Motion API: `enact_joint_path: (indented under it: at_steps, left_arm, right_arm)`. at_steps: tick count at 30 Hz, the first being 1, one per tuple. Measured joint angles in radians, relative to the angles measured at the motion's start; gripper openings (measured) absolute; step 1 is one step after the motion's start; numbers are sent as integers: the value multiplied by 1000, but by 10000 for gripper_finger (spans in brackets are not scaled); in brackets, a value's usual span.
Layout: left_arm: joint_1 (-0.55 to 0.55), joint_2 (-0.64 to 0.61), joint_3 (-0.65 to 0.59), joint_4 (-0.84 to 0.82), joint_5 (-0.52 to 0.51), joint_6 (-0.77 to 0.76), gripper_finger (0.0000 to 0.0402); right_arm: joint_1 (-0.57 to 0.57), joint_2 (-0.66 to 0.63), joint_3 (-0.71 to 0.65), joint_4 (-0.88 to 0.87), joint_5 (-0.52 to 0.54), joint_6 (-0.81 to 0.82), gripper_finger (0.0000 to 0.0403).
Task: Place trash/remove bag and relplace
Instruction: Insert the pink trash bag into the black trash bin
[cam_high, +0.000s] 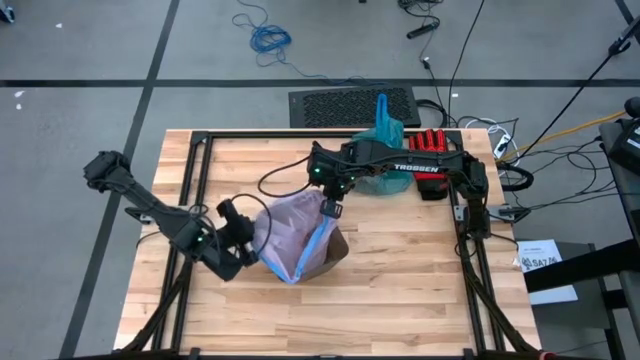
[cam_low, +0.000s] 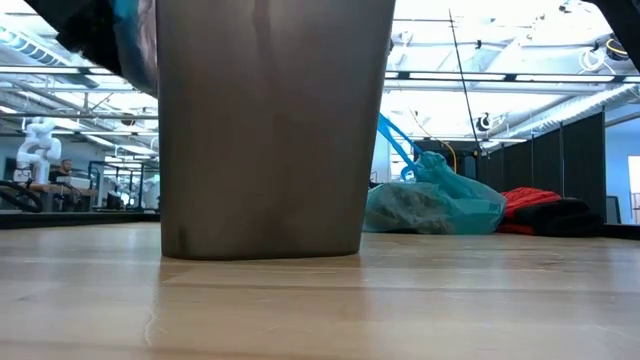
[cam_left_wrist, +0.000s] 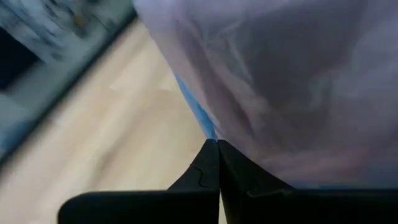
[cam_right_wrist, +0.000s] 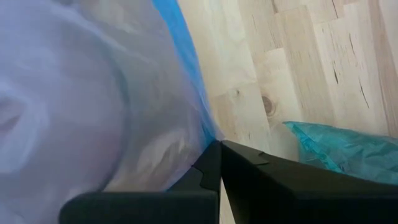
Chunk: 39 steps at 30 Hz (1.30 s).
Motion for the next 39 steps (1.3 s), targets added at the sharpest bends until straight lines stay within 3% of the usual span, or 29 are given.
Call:
enact_joint_path:
  at_steps: [5, 10, 18, 23, 35, 39]
  left_arm:
    - [-40, -2, 17, -162, -144, -31, 0]
    - [-69, -8, 23, -276, -154, -169, 0]
    - [-116, -8, 23, -272, -155, -217, 0]
    - [-131, -8, 23, -263, -156, -222, 0]
    - [-133, -8, 23, -241, -165, -222, 0]
    - [-142, -6, 23, -234, -191, -219, 0]
  right_arm:
    - [0, 0, 0, -6, 0, -2, 0]
    - [0, 0, 0, 9, 33, -3, 0]
    - [17, -5, -43, 38, 52, -2, 0]
    - [59, -18, -157, 140, 152, -11, 0]
    - [145, -207, -488, 459, 285, 50, 0]
    - [183, -244, -568, 518, 384, 61, 0]
